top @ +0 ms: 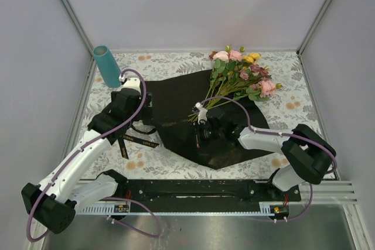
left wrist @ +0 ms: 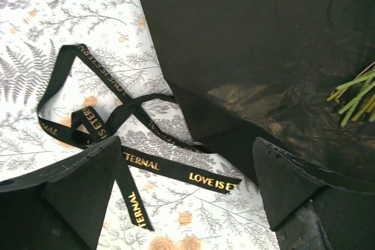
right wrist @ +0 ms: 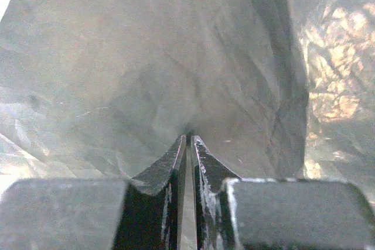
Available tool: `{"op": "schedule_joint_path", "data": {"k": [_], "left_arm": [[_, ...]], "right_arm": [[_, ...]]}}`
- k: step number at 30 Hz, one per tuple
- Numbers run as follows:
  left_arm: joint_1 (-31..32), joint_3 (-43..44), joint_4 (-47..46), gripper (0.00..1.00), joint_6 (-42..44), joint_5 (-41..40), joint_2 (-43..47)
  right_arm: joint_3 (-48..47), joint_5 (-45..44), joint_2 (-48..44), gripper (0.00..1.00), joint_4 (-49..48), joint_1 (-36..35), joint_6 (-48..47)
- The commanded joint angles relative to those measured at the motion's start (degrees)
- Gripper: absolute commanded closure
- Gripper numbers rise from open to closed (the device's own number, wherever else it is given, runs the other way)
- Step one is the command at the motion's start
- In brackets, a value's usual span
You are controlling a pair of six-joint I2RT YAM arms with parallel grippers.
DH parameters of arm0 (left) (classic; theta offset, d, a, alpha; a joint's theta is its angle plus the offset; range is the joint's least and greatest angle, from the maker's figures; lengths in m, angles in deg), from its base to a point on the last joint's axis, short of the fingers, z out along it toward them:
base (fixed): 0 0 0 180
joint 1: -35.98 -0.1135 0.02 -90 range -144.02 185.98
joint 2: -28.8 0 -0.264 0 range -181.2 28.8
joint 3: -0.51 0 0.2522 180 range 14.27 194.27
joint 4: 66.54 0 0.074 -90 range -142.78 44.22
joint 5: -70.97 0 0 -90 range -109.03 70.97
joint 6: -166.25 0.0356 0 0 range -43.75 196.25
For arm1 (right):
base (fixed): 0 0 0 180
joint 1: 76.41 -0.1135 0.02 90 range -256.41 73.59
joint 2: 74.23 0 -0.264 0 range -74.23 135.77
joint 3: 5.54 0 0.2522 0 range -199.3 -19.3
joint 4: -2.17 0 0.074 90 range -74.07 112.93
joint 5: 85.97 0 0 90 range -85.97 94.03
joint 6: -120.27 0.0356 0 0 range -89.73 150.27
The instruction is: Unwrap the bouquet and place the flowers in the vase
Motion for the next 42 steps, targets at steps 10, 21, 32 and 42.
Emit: {"op": "schedule_joint_path", "data": {"k": [10, 21, 32, 42], "left_arm": [[-4.7, 2.2, 1.9, 0.16, -12.6, 10.6, -4.3], [-11.1, -5.6, -6.5, 0.32, -26.1, 25.2, -3.2], [-11.1, -2.3, -6.3, 0.15, -5.9, 35.3, -1.6], [-11.0, -6.3, -7.5, 0.01, -3.4, 31.7, 6.9]], "right_arm": [[4.3, -11.3, 5.9, 0.87, -2.7, -4.1, 0.4], [9.3, -24.2, 0.7, 0.88, -5.2, -4.1, 5.5], [6.1, -51.2, -16.2, 0.78, 5.2, -2.9, 6.6], [-1.1, -56.6, -11.6, 0.73, 5.7, 12.2, 5.5]]}}
